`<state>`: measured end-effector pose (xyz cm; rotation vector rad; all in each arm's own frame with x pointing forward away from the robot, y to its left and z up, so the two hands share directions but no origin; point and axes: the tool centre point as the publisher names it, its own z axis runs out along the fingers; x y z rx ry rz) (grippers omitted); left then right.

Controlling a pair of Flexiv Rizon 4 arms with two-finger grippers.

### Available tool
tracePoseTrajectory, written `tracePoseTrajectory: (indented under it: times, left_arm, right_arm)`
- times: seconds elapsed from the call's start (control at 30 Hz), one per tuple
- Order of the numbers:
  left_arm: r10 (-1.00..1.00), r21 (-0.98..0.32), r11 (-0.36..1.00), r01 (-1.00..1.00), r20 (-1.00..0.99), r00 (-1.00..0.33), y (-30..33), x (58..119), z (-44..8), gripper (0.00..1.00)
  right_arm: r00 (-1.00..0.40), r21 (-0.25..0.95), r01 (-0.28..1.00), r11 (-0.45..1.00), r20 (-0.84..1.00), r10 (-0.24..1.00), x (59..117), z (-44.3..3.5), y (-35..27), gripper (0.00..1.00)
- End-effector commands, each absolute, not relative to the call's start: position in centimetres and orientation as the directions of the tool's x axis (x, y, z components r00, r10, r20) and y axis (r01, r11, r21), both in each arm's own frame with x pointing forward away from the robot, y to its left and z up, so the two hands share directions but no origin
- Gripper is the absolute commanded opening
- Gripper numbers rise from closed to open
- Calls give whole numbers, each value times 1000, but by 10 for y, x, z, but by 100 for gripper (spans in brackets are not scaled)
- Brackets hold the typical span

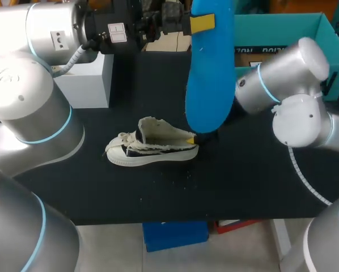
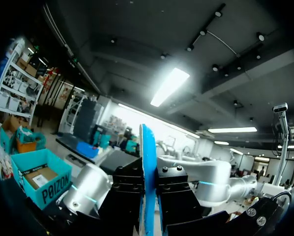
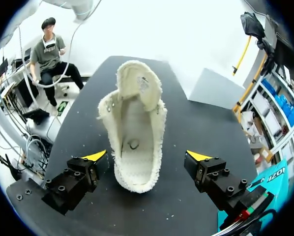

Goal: Take the shoe out of the shoebox, open the shoe tongue, remove and reinsert the insole, then place the shoe into the shoebox

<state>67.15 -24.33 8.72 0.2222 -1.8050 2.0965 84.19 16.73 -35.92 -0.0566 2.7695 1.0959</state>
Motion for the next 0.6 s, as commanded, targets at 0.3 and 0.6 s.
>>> tracePoseTrajectory:
  times: [0.3,0.6]
  left_arm:
    - [168,-922,-115,-371,350,-922,-243,671,87,0]
    - [168,-922,-115,-371,350,-922,-243,671,87,0]
  right_arm:
    - [-987,837,-149,527,-161,-23,851,-374,157,100]
    - [-989,834,-145,533,-144,-43,852,-388,151,100]
